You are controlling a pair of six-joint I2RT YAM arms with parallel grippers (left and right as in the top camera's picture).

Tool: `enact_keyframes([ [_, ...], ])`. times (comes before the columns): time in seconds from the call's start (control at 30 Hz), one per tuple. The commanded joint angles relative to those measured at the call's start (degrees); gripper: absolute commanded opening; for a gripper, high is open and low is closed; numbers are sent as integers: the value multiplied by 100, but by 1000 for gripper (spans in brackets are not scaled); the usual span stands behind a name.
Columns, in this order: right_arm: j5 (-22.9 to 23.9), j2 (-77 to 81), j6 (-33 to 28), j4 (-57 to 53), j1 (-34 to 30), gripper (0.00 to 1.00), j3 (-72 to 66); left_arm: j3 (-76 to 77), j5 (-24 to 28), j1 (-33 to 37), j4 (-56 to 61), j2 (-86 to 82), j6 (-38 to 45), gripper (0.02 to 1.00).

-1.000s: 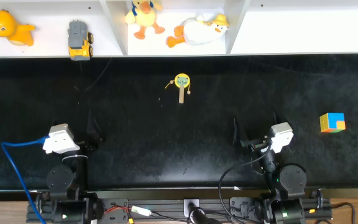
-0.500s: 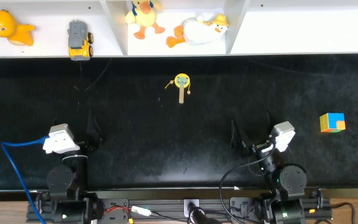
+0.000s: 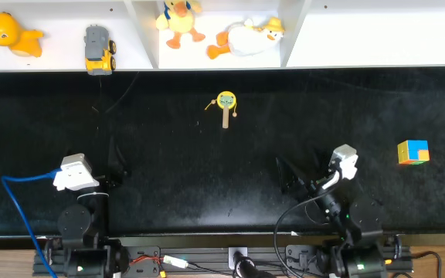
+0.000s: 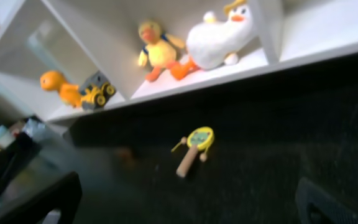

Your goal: Store Toys

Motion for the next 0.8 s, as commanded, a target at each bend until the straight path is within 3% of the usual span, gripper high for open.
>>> enact_keyframes([
  [0.03,-444,1071,-643,-219,31,998,1045,-55,-24,44,33,-59,-66,998],
  [0.47,-262,4507,-2662,-2935,98,996,4275,-55,-24,44,33,-59,-66,998],
  [0.8,227,6039,-2813,-3475,903,998,5372,-55,-24,44,33,-59,-66,998],
])
